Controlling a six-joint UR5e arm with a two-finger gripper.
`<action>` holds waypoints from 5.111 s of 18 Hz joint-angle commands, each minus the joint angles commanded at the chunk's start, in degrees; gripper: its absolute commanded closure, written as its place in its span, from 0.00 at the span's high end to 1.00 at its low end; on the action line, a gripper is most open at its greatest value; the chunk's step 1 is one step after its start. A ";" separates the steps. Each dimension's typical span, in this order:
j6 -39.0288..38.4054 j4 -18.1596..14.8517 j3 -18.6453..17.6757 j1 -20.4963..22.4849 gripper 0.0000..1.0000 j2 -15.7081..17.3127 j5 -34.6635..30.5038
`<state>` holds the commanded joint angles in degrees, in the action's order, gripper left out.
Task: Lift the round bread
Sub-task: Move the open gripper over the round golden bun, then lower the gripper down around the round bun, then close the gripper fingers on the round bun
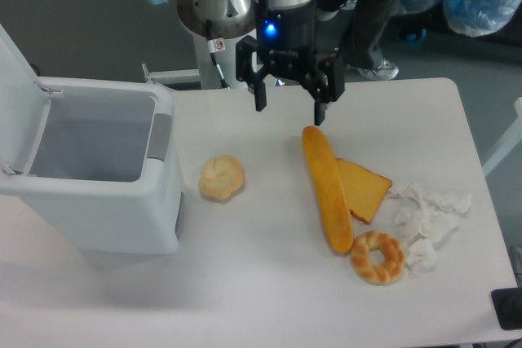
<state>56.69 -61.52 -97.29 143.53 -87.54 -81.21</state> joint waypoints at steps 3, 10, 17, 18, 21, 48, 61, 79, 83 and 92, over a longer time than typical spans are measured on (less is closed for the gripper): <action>0.17 -0.09 0.09 0.00 1.00 -0.44 0.09; 0.53 -2.45 0.00 0.00 1.00 -1.14 -0.70; 2.01 -8.17 -1.05 -1.32 1.00 -2.02 -0.62; 2.28 -9.39 -1.32 -1.32 1.00 -2.02 -0.62; 2.72 -12.38 -1.49 -1.41 1.00 -2.55 -0.62; 17.14 -15.82 -7.47 -9.84 1.00 -10.81 -9.84; 13.02 -10.91 -6.95 -12.22 1.00 -19.33 -9.40; 8.53 -9.58 -4.48 -12.04 1.00 -24.96 -11.87; 8.35 -9.41 -4.22 -12.13 1.00 -24.96 -11.52; 5.01 -7.82 -4.48 -12.30 1.00 -26.28 -11.78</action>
<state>61.70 -69.35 -101.78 131.22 -113.82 -92.99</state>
